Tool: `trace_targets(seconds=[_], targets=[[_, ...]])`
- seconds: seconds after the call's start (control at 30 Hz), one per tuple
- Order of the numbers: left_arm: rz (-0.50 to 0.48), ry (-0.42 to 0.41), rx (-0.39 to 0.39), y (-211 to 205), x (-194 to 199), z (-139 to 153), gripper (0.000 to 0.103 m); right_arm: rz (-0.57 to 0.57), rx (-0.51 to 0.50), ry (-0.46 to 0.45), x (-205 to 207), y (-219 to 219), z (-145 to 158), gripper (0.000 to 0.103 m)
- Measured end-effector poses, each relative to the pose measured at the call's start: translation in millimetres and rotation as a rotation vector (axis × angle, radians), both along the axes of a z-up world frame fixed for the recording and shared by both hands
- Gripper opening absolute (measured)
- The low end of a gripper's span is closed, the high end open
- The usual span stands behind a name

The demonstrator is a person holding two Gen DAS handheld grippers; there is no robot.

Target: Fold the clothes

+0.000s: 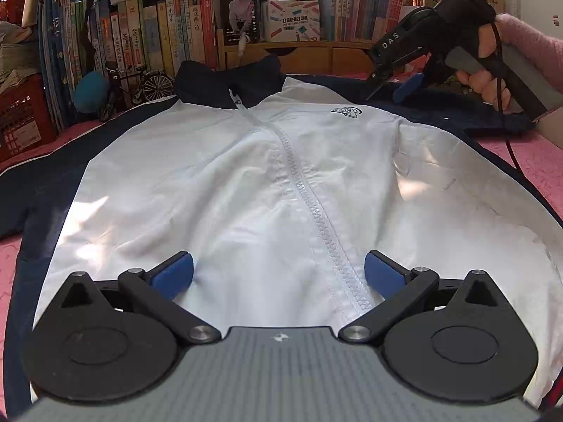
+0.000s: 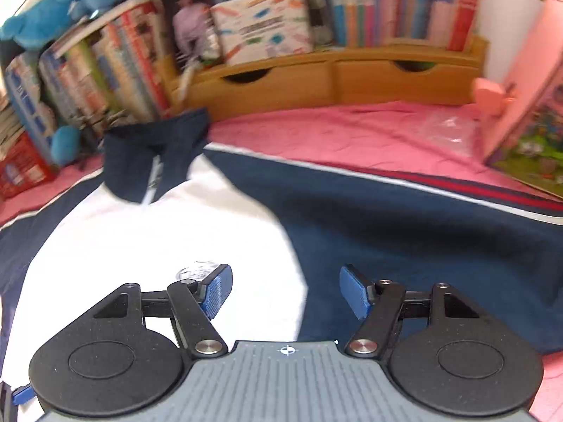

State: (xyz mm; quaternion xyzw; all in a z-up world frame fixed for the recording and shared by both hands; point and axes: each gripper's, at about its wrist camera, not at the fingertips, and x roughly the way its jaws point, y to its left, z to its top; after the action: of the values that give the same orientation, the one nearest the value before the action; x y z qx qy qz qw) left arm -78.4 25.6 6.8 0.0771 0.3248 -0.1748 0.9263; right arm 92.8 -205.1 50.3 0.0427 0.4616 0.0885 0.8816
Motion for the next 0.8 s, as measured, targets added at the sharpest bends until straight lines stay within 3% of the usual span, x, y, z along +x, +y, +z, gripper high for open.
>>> trace_targets(seconds=[0.1, 0.2, 0.4, 0.57, 0.63, 0.73, 0.8], targets=[[0.001, -0.002, -0.002, 0.2, -0.2, -0.2, 0.103, 0.083, -0.103, 0.023, 25.4, 57.9, -22.3, 0.030], [0.002, -0.003, -0.006, 0.9, -0.4, -1.7, 0.103, 0.119, -0.263, -0.087, 50.2, 98.2, -37.4, 0.028], [0.003, -0.003, -0.024, 4.5, -1.0, -7.9, 0.103, -0.013, -0.180, -0.088, 136.4, 89.6, -42.9, 0.027], [0.013, -0.004, -0.029, 3.1, -1.1, -9.2, 0.103, -0.061, -0.180, -0.143, 178.0, 87.4, -47.3, 0.038], [0.013, 0.000, -0.029, 3.7, -1.5, -8.0, 0.103, -0.107, -0.142, -0.140, 192.0, 76.2, -50.7, 0.061], [0.000, 0.030, -0.046, 17.7, 1.2, 5.9, 0.103, -0.159, -0.043, -0.135, 190.8, 56.2, -48.3, 0.063], [0.016, -0.016, -0.108, 44.4, 5.0, 29.0, 0.103, -0.167, -0.020, -0.145, 177.9, 48.1, -42.7, 0.063]])
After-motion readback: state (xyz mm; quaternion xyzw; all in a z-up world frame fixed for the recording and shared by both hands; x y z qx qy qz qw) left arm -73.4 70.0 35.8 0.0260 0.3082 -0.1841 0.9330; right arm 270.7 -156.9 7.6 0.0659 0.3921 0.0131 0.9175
